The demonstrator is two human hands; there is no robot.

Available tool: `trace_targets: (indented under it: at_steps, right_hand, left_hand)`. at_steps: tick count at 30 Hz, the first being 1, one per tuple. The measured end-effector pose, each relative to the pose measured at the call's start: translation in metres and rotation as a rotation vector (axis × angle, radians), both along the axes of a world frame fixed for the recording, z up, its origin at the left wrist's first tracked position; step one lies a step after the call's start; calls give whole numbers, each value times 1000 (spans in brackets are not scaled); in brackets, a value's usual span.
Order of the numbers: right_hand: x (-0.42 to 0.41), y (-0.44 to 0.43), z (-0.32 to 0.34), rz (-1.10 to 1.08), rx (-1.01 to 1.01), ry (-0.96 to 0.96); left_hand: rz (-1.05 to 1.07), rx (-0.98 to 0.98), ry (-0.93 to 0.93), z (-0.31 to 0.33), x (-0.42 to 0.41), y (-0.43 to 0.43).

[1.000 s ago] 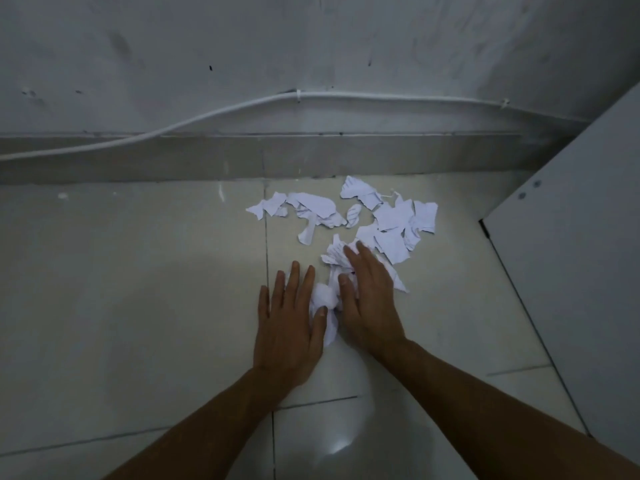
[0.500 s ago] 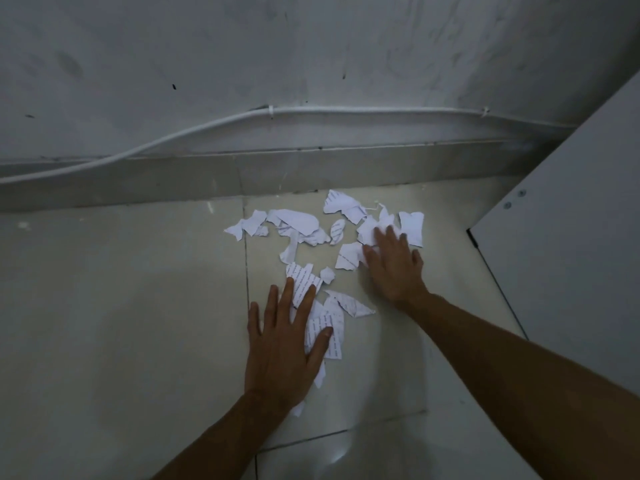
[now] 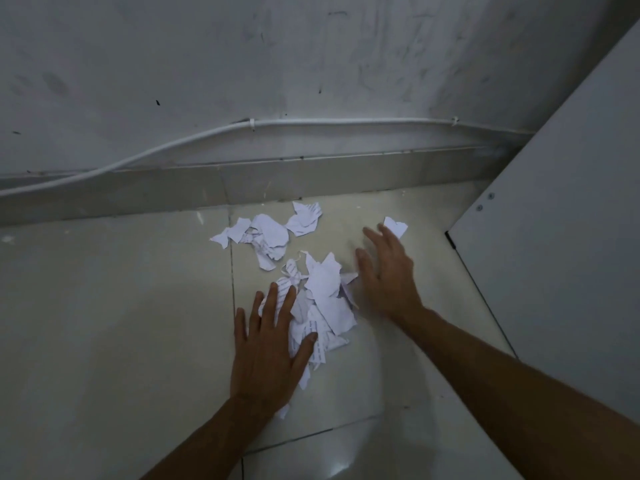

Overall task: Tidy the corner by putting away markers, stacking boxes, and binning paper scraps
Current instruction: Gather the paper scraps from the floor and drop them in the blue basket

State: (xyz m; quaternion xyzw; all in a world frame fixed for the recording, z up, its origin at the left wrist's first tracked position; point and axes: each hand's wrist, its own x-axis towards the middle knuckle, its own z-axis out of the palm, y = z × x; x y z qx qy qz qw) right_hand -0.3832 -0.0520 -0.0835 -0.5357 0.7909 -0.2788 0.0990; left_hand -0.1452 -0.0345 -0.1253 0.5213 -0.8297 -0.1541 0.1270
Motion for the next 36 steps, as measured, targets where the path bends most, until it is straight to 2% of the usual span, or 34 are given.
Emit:
trace_targets:
  at_steps: [4,7,12,17,21,23,26,33,36]
  right_hand:
    - [-35,-30,0,-110,251,-111]
    - [-32,-31,-10,-39,444,-42]
    - [13,7,-14,141,277,-108]
    - [41,42,-12,441,206,-97]
    - [35,51,-6,502,-4,-128]
    - [31,54,-9,514,7,-99]
    - [38,57,-21,555,157,-54]
    - [79,45,-47,633,94,166]
    - [86,35,-52,636,86,183]
  left_hand:
    - [3,12,15,-2,-1,-1]
    - [11,6,-2,-2,-1,-1]
    - [-7,-18,-2,-1,1,-3]
    - [-22,-2,45,-3,1,-3]
    - [-26,5,145,-1,3,-2]
    - [-37,7,199,0,4,-2]
    - [-17,29,285,-3,6,-3]
    - [-37,51,416,-6,8,-2]
    - [28,112,502,-9,10,-4]
